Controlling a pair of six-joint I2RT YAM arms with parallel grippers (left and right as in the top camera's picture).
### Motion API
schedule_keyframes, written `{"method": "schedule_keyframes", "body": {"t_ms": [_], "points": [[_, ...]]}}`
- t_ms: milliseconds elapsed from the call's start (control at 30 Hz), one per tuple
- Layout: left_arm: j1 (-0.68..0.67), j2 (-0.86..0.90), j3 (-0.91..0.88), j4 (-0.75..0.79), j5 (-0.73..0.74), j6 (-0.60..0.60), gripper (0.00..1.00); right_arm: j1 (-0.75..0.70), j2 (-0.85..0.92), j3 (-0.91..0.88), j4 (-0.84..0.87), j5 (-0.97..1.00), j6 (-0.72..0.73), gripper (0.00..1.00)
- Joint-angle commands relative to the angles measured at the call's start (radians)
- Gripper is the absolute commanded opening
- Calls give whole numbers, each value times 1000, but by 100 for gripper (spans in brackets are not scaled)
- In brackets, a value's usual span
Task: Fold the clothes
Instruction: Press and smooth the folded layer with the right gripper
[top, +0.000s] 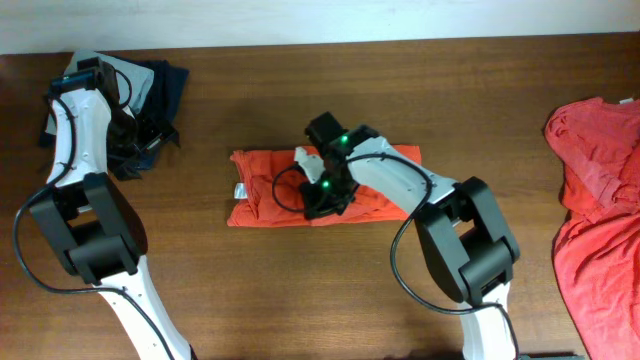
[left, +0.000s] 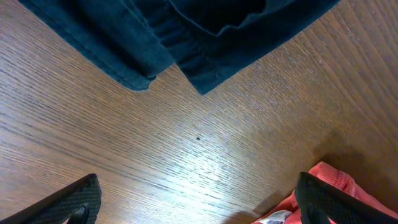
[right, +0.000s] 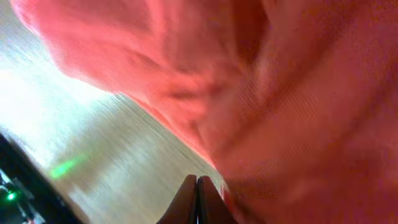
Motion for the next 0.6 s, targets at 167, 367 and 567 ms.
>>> {"method": "schedule_keyframes", "body": {"t_ms": [167,367,567], "points": [[2,-6,13,2,0,-6,99,-48,-24,72,-39,17,-6,4],[2,-6,13,2,0,-6,99,-64,-34,115,-63,20,-31,4],[2,-6,13,2,0,-6,99,-78,-34,115,-66,104,-17,4]]}}
